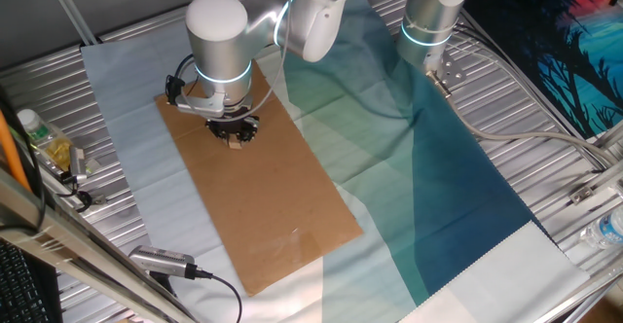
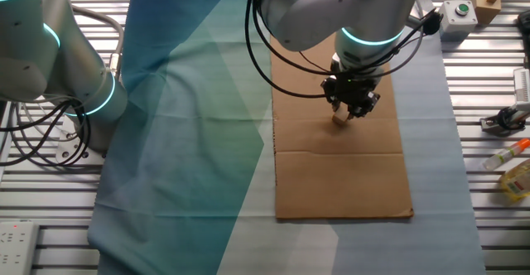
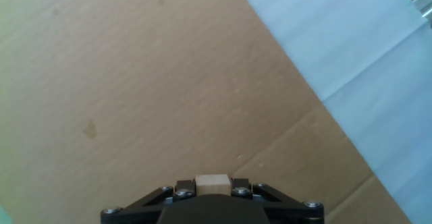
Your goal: Grab the block and place it at the designated location
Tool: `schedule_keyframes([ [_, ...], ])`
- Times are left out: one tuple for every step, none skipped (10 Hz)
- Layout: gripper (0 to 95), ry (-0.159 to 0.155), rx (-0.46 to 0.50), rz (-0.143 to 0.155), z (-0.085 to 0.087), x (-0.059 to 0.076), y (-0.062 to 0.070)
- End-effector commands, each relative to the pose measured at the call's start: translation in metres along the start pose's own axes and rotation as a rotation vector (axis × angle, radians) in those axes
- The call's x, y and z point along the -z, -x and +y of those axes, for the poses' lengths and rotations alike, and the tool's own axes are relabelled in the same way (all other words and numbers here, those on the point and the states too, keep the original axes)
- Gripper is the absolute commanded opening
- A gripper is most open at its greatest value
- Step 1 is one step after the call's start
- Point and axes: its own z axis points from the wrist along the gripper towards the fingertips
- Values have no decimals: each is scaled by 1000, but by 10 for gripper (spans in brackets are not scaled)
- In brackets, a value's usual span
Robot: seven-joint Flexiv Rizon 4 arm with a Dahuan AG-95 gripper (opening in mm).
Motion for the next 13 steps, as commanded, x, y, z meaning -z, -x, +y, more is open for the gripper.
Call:
schedule_keyframes([
  [190, -2, 0, 2, 0, 1, 0],
  [190, -3, 3, 1, 0, 1, 0],
  [190, -4, 6, 0, 0, 0, 0],
  [190, -7, 8, -1, 0, 0, 0],
  [190, -8, 10, -2, 0, 0, 0],
  [190, -9, 12, -2, 0, 0, 0],
  [190, -10, 15, -2, 0, 0, 0],
  [190, -10, 18, -2, 0, 0, 0],
  [380, -11, 20, -3, 0, 0, 0],
  [380, -12, 23, -3, 0, -1, 0],
  [380, -12, 23, -3, 0, -1, 0],
  [380, -13, 26, -4, 0, -2, 0],
  [380, -13, 29, -4, -1, -2, 0],
])
